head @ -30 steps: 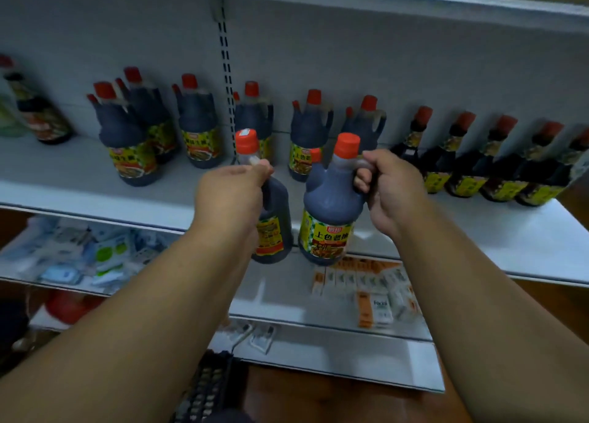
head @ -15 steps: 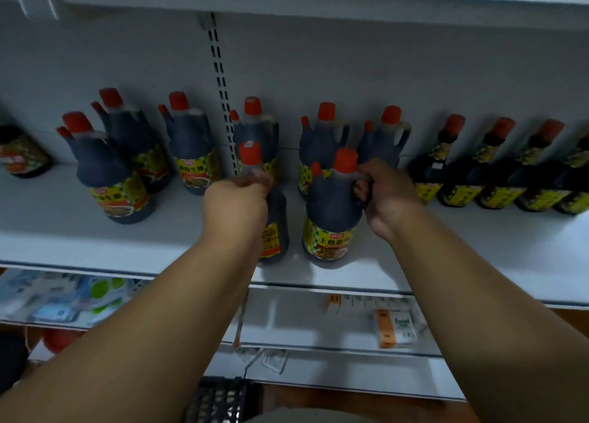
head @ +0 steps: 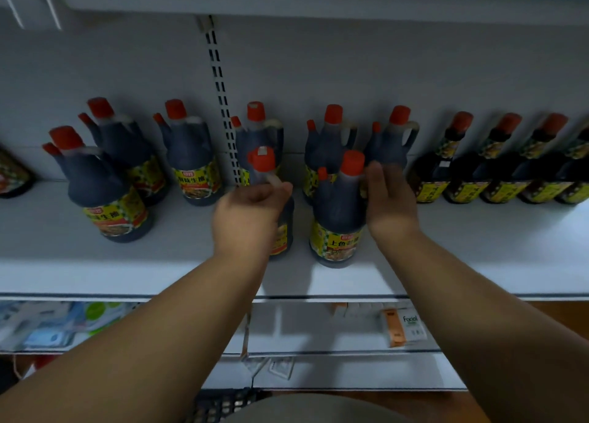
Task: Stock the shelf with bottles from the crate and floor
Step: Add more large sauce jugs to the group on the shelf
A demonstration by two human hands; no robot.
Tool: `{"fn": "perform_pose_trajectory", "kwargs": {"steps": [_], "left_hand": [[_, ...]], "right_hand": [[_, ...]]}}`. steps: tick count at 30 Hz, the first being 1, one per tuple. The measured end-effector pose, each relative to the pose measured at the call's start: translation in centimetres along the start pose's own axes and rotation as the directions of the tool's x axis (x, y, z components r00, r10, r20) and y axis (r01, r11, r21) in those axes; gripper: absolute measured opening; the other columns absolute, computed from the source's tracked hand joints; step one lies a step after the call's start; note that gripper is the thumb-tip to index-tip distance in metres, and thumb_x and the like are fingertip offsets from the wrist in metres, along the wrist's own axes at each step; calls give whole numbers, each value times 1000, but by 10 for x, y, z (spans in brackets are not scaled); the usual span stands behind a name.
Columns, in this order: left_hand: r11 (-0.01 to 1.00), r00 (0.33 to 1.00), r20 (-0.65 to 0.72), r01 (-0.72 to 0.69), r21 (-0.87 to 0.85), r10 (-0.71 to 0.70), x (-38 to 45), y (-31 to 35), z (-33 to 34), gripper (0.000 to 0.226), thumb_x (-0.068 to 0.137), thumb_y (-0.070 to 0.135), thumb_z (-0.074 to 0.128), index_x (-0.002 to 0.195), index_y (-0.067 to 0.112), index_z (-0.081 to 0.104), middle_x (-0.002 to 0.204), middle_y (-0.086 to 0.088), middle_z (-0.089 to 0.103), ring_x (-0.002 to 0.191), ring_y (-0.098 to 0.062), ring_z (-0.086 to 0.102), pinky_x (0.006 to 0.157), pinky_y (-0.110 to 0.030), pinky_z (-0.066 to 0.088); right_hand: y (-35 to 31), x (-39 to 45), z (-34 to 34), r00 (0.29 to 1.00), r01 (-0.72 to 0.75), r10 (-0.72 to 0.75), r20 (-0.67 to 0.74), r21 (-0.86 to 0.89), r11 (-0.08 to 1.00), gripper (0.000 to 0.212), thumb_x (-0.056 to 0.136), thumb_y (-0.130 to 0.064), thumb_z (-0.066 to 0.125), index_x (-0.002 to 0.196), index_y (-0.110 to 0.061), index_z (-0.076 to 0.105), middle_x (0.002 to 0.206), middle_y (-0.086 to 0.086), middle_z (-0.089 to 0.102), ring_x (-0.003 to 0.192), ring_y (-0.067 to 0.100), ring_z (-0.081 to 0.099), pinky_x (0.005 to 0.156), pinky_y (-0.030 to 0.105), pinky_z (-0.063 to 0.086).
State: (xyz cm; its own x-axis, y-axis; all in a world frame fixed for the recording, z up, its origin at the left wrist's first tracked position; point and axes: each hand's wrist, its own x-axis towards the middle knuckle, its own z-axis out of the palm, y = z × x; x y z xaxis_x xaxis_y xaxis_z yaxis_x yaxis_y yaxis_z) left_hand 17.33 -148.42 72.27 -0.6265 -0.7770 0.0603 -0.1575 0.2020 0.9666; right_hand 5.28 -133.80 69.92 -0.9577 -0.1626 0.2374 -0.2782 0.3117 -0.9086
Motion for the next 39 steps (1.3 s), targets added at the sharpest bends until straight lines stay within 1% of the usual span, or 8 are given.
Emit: {"fn": "perform_pose_trajectory", "kwargs": {"steps": [6,15,20,25,28,30,33,39], "left_hand": [[1000,999,30,-12,2,12,-3,-8,-14,9,81,39,75,82,31,78,74,16,73,75,-1,67,77,-32,57],[994,997,49,-51,-94,56,3,-13,-20,19,79,35,78,69,51,73,73,12,73,77,-11,71,80,-43,58],[989,995,60,-67,-135,75,13,-26,-27,11,75,27,82,77,26,71,74,3,71,77,-19,69,80,-47,58],[985,926,355,-162,64,129,38,-56,-38,86,62,8,90,130,31,42,115,24,52,101,10,56,78,-9,47],[983,856,512,-144,116,65,49,-67,-31,104,56,16,92,142,32,36,123,28,53,107,14,54,89,-16,50],[990,889,453,-112,83,62,46,-69,-25,92,48,27,92,129,30,48,118,15,63,105,2,62,91,-28,54],[990,954,281,-128,63,105,37,-67,-15,74,55,14,93,107,34,46,100,24,58,84,16,59,72,-5,47],[971,996,-45,-61,232,73,36,-74,0,99,39,59,87,123,21,53,120,1,63,104,-22,63,85,-40,56]], "right_hand": [[51,-49,27,996,4,-3,85,-10,1000,89,61,-57,80,135,-28,39,131,-4,56,120,15,57,98,40,50],[47,-35,35,997,-39,42,67,-47,998,80,55,-47,86,120,-42,39,127,-5,59,114,16,59,92,42,53],[48,-22,40,993,-70,79,91,-102,992,90,54,-43,90,128,-21,44,131,-1,57,119,20,57,95,42,51],[46,-13,39,990,-79,98,100,-183,980,92,57,-39,92,132,-17,43,135,1,56,120,21,57,89,28,46],[46,-14,38,988,-83,106,116,-190,978,94,58,-38,92,134,-15,42,137,3,55,123,23,55,92,31,47],[46,-13,38,985,-91,117,124,-197,976,95,58,-37,92,134,-13,41,138,4,54,124,23,55,92,32,47],[46,-10,37,980,-113,145,134,-218,969,101,54,-43,92,136,-15,41,138,4,55,124,24,55,94,35,49],[43,-6,43,974,-137,174,148,-230,963,107,40,-69,77,127,-18,41,135,-1,56,122,22,57,94,40,51]]}}
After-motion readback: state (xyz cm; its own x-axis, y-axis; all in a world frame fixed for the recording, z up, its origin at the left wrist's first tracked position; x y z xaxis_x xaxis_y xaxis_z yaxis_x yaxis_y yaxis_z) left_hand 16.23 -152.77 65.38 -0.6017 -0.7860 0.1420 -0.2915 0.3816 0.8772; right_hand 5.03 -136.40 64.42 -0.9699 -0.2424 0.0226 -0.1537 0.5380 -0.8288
